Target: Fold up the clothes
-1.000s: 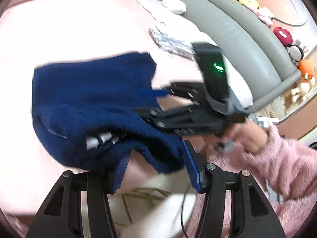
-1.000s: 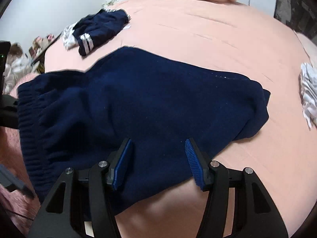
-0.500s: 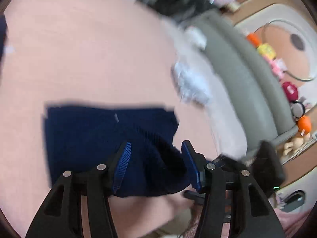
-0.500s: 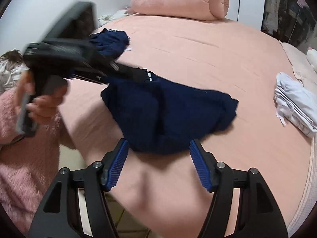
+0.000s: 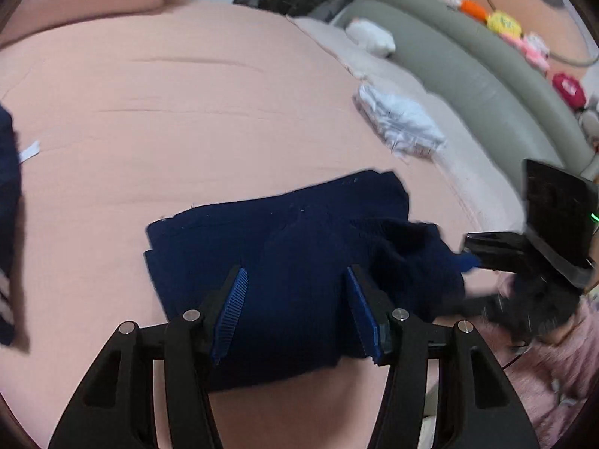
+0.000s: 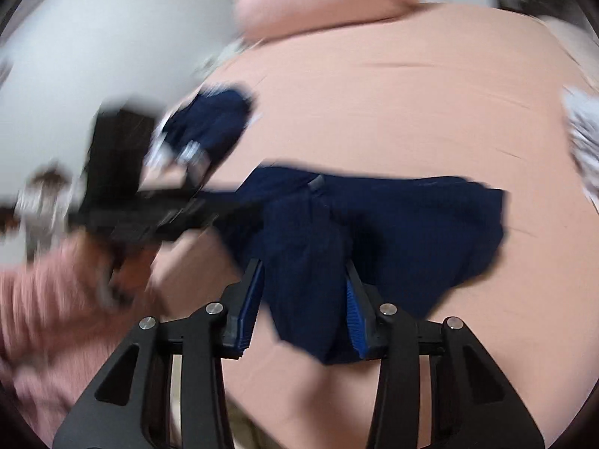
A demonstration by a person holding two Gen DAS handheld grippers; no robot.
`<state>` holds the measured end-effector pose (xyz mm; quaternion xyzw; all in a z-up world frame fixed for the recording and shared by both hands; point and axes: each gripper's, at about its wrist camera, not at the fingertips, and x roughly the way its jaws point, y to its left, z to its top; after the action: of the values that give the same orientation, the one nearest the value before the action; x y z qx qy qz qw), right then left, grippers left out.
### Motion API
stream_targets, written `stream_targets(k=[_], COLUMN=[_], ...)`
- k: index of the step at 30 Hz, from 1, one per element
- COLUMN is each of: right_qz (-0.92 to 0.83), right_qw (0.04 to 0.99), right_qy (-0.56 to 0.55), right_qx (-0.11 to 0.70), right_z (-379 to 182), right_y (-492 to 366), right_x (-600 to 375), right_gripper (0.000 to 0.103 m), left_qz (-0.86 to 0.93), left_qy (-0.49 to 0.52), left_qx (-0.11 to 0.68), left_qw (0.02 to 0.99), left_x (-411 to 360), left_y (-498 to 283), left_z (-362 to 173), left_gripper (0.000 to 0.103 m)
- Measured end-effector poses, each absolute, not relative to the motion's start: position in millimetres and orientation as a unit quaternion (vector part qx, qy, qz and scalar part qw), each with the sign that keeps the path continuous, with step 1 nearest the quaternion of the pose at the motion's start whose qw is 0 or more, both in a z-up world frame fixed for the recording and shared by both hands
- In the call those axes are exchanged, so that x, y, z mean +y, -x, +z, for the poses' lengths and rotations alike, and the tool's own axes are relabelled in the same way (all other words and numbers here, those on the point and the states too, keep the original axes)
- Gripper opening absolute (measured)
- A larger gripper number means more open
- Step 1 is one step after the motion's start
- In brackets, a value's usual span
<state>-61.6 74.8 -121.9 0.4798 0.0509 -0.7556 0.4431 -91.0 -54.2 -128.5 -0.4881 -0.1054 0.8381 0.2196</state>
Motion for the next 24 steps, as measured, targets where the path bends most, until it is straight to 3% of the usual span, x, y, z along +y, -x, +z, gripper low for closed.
stream_targets(k=[1,3,4,6,10,12,15,18,21,22,24], right_qz=[-0.751,-0.746,-0.746,-0.750,-0.770,-0.781,-0.793,-0.787,-0.802,-0.814,-0.837], right_qw=[0.440,0.425,0.421,0.423,0.434,0.419,0.355,0.291,0.265,0.250,0.224], right_qy=[-0.485,-0.500,-0.505,-0.501,-0.466,-0.463,-0.492,-0.540,-0.528,-0.516,-0.495], right_qx=[0.079,0.112,0.108,0.091,0.041,0.005,-0.046,-0.069,-0.095,-0.086,-0.070], right_z=[-126.2,-137.3,-140.1,-136.1,-110.5,-107.8,-124.6,-144.7,-137.2,-130.2,-116.6], right_y=[59.3,59.0,59.9,62.7,70.8,86.5,123.5,141.7,133.3,127.8,116.9], right_x=[69.5,62.6,63.2,63.0,65.5,67.0,71.9,83.1,104.4,110.1,119.2], right_gripper=[0.042,0.038,0.028,0.020,0.018,0.023,0.039,0.043,0.043,0.043,0.044], left_qz=[0.834,0.830,0.829,0.842,0.872,0.877,0.851,0.838,0.864,0.876,0.893], left_qy=[0.501,0.513,0.512,0.491,0.427,0.417,0.467,0.492,0.451,0.431,0.403], left_qx=[-0.093,-0.091,-0.099,-0.103,-0.150,-0.182,-0.209,-0.203,-0.192,-0.184,-0.160], left_qw=[0.212,0.198,0.201,0.201,0.183,0.151,0.121,0.118,0.114,0.113,0.121], left_x=[-51.8,-51.8,-52.1,-52.3,-76.6,-94.9,-112.2,-113.4,-118.9,-118.5,-112.6], left_y=[93.1,89.7,85.4,73.8,62.8,69.7,85.7,85.8,74.1,70.5,66.7], left_z=[-134.6,-135.0,-130.3,-115.7,-86.9,-91.8,-130.8,-151.2,-121.0,-112.1,-99.6], left_gripper=[0.054,0.035,0.019,0.013,0.012,0.012,0.013,0.016,0.024,0.032,0.035])
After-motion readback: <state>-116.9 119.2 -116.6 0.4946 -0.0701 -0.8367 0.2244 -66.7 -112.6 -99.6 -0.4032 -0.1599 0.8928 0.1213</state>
